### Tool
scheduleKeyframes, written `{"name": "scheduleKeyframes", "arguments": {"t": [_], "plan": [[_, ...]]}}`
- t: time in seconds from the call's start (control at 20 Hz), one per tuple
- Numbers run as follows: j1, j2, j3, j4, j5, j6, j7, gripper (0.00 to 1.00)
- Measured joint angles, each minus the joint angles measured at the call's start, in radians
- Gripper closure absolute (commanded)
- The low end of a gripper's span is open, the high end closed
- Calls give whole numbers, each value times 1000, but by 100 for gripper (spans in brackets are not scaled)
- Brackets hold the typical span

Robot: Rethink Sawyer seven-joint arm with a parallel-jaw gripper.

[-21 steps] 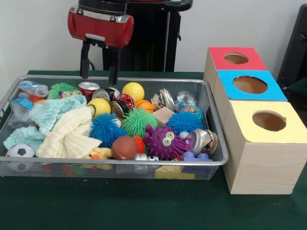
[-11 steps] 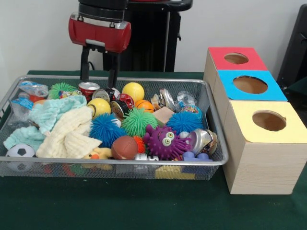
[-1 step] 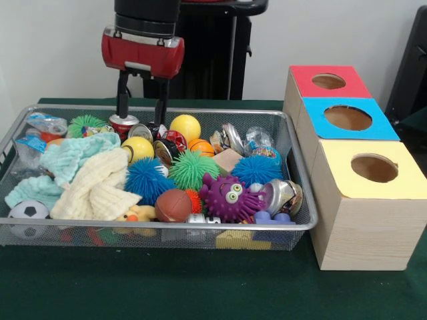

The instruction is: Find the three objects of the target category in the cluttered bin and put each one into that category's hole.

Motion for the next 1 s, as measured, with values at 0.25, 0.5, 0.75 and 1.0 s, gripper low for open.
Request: {"name": "scheduleKeyframes", "arguments": {"t": [0.25, 0.5, 0.75, 1.0], "plan": [[-35, 0, 26, 0, -2, 0, 0, 0], [-73, 0, 51, 0, -3, 0, 0, 0], [-84, 0, 63, 0, -5, 0, 0, 0], [-83, 0, 71, 1, -28, 0, 0, 0]]}}
